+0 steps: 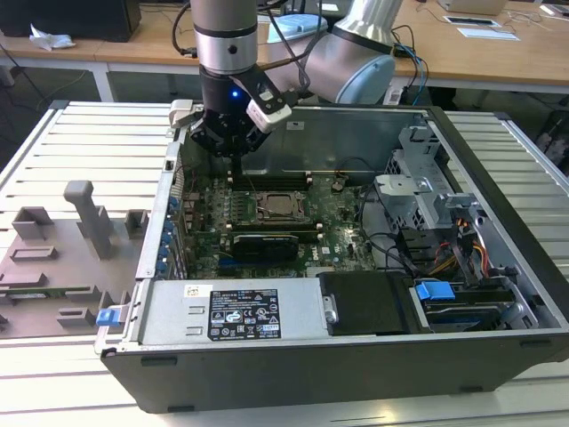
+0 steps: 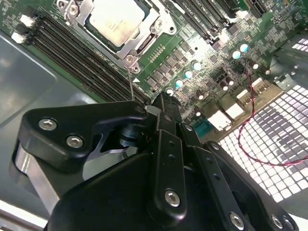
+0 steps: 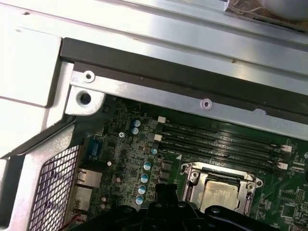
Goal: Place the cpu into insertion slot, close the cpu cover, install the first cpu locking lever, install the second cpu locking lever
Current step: 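Install the first cpu locking lever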
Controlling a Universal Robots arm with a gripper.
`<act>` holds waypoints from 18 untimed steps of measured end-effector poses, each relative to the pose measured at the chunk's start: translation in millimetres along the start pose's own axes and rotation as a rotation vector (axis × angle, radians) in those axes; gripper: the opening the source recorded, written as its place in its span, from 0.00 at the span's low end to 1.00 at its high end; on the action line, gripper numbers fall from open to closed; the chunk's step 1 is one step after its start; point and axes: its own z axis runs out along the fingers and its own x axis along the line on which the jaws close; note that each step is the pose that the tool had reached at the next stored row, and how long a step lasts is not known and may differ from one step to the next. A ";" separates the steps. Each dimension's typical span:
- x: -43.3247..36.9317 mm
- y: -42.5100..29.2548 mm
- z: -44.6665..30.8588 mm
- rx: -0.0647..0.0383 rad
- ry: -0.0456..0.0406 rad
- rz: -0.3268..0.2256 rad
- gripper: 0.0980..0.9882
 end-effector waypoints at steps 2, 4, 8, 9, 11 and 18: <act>0.5 0.6 1.4 0.000 0.0001 0.003 0.01; 1.0 2.3 3.4 0.000 0.0001 0.006 0.01; 0.5 6.4 5.6 0.000 0.0001 0.015 0.01; 0.3 7.3 6.1 0.000 0.0001 0.016 0.01; -0.1 9.2 6.9 0.000 0.0001 0.018 0.01; -13.9 9.0 9.3 -0.002 0.0002 0.021 0.01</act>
